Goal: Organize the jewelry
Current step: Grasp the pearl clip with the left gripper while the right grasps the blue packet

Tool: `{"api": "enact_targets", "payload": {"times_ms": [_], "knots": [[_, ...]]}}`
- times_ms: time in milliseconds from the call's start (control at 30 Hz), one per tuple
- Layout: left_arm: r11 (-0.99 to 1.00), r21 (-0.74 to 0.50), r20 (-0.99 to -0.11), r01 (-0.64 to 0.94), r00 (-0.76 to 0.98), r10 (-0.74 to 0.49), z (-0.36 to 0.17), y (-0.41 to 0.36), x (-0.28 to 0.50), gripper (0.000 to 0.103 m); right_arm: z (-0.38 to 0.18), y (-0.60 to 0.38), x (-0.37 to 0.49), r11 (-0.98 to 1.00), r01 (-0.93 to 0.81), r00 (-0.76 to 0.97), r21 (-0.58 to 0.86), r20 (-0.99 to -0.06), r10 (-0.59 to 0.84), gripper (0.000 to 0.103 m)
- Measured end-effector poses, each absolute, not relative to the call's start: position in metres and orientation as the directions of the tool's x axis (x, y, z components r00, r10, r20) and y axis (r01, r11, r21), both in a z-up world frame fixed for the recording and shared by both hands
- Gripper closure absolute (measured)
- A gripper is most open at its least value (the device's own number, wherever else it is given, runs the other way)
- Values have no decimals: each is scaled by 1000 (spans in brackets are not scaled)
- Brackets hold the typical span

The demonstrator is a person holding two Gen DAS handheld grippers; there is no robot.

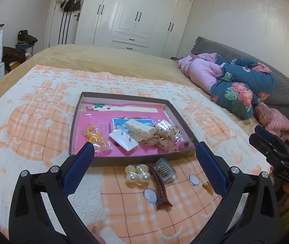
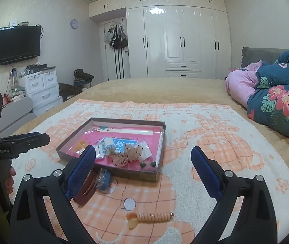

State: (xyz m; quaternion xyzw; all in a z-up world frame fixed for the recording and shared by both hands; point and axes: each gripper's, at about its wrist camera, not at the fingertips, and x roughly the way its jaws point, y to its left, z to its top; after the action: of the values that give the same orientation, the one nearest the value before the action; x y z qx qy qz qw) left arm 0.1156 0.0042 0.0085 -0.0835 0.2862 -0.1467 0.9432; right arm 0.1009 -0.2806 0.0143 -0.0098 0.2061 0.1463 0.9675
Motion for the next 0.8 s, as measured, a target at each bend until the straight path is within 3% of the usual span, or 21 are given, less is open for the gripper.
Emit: {"api": "enact_targets", "payload": {"times_ms": [800], "knots": [[966,-206,-542,156,804,-246,-17,38,97,11,-18,-230,104,914,-406,800,-2,-485,354,11]]}}
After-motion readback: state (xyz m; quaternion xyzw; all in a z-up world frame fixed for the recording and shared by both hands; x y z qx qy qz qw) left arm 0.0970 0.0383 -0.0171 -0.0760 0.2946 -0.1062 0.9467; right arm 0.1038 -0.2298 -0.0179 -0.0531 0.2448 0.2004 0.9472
